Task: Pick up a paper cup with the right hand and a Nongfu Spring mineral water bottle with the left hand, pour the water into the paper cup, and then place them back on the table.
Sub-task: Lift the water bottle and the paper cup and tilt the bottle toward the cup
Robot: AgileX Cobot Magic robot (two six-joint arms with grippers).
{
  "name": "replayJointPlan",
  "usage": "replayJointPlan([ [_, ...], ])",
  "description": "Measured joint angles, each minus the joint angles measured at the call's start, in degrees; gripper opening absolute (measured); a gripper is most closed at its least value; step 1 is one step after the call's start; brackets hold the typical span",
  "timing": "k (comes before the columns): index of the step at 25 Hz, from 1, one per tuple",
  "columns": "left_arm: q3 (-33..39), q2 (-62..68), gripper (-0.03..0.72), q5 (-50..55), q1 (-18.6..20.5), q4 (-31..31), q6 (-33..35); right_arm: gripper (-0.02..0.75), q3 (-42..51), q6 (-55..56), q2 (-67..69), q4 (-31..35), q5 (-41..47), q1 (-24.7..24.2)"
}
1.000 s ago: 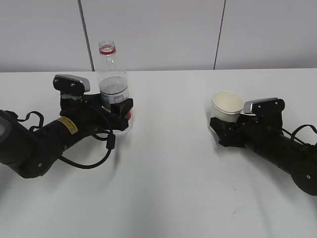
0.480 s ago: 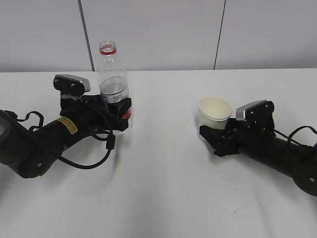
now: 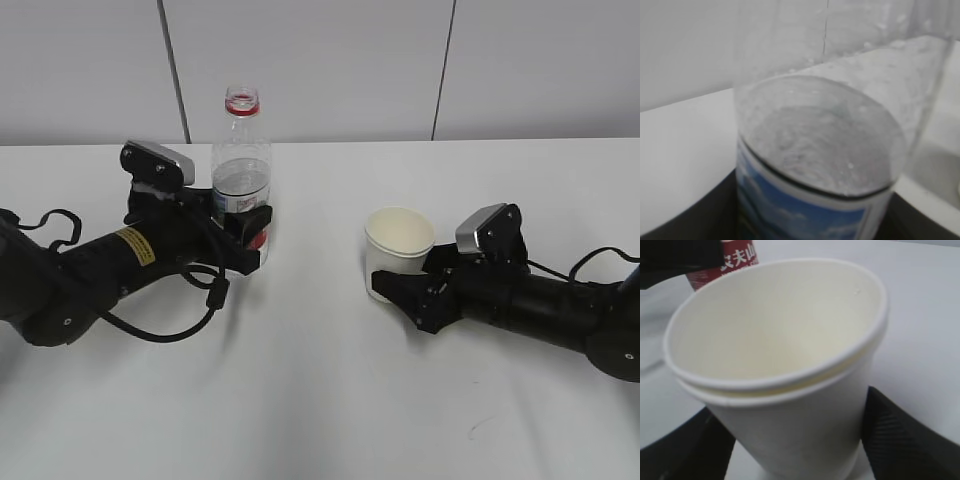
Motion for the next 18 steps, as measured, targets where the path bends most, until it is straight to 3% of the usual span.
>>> replayJointPlan([
  [8, 0.1, -5.4, 0.398, 7.4, 0.0, 0.1, 7.1, 0.550, -4.3, 4.8, 0.0, -6.7, 2.5, 3.8],
  [18, 0.1, -9.4, 0.398, 14.3, 0.0, 0.1, 22.0, 0.550, -9.4, 10.9, 0.0, -11.2, 7.3, 5.4],
])
